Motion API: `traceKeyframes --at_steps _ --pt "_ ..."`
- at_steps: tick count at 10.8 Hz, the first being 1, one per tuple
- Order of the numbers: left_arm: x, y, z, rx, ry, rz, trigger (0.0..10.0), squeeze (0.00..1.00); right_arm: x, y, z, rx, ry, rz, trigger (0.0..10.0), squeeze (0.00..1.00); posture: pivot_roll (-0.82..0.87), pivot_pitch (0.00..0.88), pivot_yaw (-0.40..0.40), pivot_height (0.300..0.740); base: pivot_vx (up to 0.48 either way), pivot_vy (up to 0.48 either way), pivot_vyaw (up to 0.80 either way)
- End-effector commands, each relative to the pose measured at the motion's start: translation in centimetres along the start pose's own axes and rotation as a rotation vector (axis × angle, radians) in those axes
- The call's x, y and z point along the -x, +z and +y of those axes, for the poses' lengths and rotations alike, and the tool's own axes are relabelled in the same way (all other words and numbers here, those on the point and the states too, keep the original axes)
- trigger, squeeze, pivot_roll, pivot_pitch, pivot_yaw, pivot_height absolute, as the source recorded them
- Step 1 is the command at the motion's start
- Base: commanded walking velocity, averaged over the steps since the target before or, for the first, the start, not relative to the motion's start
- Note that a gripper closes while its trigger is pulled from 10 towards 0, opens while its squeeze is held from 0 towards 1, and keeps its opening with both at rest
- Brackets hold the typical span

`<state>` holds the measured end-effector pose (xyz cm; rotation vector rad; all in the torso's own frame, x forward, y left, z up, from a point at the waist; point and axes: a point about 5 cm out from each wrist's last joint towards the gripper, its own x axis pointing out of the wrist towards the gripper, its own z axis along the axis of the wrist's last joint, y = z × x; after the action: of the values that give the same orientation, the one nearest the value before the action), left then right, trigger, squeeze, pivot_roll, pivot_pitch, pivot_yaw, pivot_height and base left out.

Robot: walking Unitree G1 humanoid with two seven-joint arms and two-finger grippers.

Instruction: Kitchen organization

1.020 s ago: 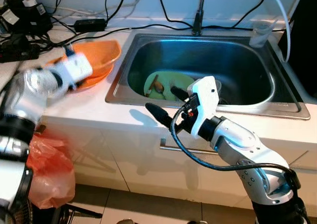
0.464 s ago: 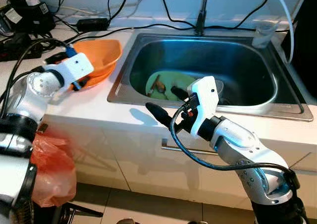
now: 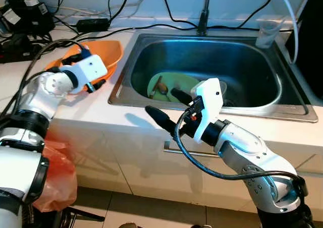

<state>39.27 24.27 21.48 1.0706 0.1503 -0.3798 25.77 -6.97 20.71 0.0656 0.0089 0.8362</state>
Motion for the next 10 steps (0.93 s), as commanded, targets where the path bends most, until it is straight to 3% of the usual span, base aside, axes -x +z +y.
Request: traceKeyframes --at_steps 1,2,5,6,8,10 --pt "-0.1 0.3 0.3 -0.035 -0.003 0.006 10.0 1.0 0.2 0.2 0.2 -0.005 0.007 -0.008 10.0 0.0 0.01 0.062 0.096 0.74 0.0 0.0 0.0" --pt "-0.2 0.1 -0.1 -0.044 -0.033 0.02 10.0 0.0 0.3 0.2 0.3 -0.007 0.003 -0.007 10.0 0.0 0.01 0.062 0.096 0.74 0.0 0.0 0.0" --pt "-0.2 -0.8 -0.1 -0.055 -0.008 0.074 10.0 0.0 0.5 0.2 0.3 -0.012 0.0 -0.006 10.0 0.0 0.01 0.069 0.098 0.74 0.0 0.0 0.0" --pt "0.0 -1.0 1.1 -0.058 0.109 0.096 10.0 0.0 0.5 0.2 0.3 -0.013 -0.005 -0.006 10.0 0.0 0.01 0.069 0.099 0.74 0.0 0.0 0.0" --pt "0.2 -0.5 2.3 -0.033 0.191 0.079 10.0 0.0 0.7 0.2 0.4 -0.013 -0.009 -0.005 10.0 0.0 -0.01 0.071 0.102 0.74 0.0 0.0 0.0" --pt "0.1 -0.3 2.3 0.014 0.197 0.055 10.0 0.0 0.8 0.1 0.3 -0.013 -0.013 -0.001 10.0 0.0 -0.01 0.07 0.1 0.74 0.0 0.0 0.0"
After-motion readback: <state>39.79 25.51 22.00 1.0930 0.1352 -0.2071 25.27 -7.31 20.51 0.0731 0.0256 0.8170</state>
